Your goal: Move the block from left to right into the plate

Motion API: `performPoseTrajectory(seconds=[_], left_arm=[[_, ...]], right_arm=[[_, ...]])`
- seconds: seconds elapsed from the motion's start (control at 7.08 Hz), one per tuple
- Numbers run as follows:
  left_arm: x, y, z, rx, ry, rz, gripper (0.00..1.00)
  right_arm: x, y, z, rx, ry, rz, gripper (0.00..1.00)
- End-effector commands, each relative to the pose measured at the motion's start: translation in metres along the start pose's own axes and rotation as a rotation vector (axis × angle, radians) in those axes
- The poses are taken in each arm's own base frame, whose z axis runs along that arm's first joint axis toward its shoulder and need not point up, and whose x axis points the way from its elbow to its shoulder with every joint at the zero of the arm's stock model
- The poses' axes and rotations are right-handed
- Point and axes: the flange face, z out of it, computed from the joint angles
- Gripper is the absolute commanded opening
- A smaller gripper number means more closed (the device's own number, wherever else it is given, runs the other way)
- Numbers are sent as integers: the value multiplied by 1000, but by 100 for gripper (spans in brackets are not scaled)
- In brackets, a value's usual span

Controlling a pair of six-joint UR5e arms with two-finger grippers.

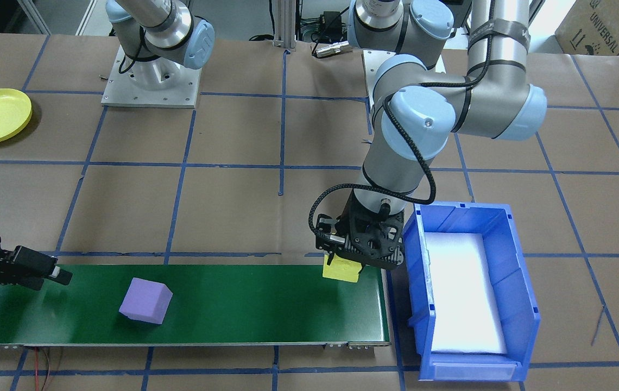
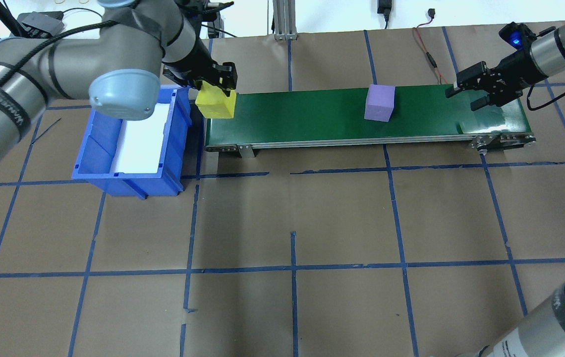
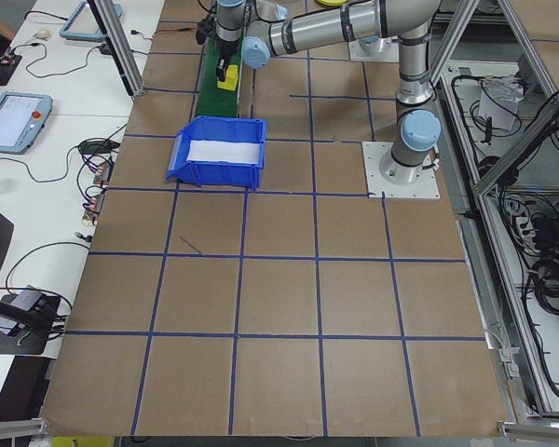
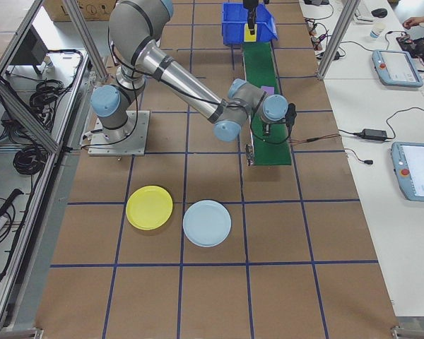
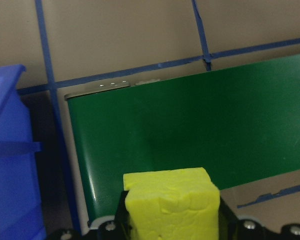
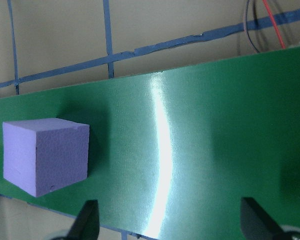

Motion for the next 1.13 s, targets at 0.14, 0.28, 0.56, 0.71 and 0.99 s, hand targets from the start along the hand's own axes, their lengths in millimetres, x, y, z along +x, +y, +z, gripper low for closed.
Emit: performPoseTrajectory(seconds=[0.14,0.28,0.56,0.71,0.99], left_arm=[[2,-6,30,17,0,20,37],[1,-7,36,9,-2,18,99],[-2,-13,14,44,-17,23,100],[-13,-15,3,57,-21,7,100],[-73,7,-81,-1,-39,-29,100]], right_arm=[[2,2,1,-2,-4,6,100],[1,1,0,-2,-2,6,100],[2,1,-1,4,-7,10,100],[2,1,-1,4,-3,8,100],[3,-2,-3,8,0,49,100]])
